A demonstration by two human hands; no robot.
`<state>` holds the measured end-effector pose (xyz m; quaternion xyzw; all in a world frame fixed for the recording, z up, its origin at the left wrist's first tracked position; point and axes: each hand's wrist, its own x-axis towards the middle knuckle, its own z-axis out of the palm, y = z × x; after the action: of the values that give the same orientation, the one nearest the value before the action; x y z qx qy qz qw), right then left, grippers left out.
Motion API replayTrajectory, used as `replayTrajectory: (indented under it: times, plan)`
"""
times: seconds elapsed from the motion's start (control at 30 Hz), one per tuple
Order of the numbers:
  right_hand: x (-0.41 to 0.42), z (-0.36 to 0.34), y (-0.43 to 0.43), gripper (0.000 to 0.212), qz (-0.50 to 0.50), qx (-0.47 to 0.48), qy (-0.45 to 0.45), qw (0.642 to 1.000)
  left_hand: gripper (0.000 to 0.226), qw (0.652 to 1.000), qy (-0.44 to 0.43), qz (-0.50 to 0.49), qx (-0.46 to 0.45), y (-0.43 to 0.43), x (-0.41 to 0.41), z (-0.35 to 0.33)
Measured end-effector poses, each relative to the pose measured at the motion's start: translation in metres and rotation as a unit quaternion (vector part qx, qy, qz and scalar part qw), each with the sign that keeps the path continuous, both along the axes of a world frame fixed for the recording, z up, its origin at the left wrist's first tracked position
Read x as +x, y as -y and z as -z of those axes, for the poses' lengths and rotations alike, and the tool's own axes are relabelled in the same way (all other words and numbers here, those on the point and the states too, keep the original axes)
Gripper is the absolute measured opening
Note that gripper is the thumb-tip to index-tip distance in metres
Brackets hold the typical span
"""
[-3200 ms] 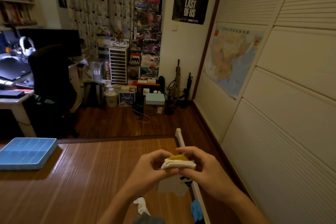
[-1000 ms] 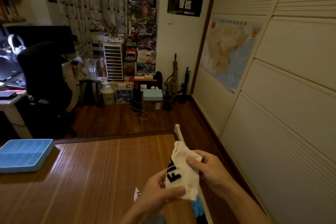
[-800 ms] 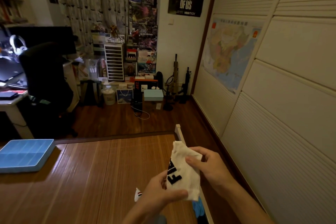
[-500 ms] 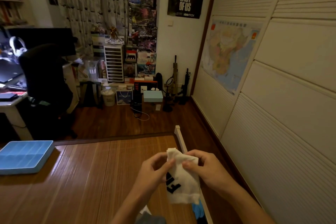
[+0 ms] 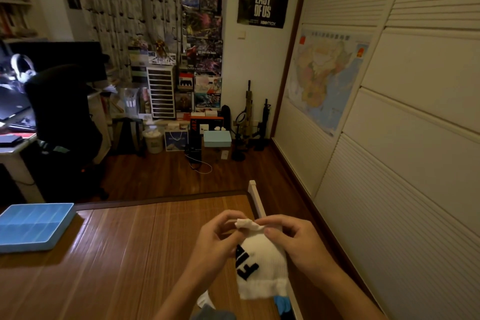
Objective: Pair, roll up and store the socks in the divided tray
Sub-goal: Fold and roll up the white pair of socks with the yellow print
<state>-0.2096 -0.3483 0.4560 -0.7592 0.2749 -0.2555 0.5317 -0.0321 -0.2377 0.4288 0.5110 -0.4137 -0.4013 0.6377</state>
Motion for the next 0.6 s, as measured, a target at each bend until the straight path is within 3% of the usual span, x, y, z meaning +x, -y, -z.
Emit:
replayTrajectory:
  times: [0.13,0.3,0.4,0.5,0.6]
  plan:
    - [0.002,0.003,-0.005,0.021,0.034,0.058,0.029,0.997,0.016,1.000,-0.007,0.011,-0.002,0.001,0.002,0.001]
    - [0.003,0.002,-0.008,0.023,0.040,0.051,0.016,0.998,0.031,0.997,-0.053,0.040,0.030,0.001,0.005,0.000]
    - [0.003,0.001,-0.007,0.018,0.038,0.050,0.000,0.998,0.026,0.999,0.007,0.034,0.035,-0.001,0.008,0.000]
    - [0.002,0.000,-0.006,0.014,0.031,0.032,-0.016,0.999,0.040,0.995,0.074,0.046,0.040,-0.001,0.012,-0.001]
    - [-0.001,0.001,-0.004,0.016,0.012,0.020,-0.025,0.999,0.031,0.980,0.173,0.088,0.041,-0.001,0.016,-0.003]
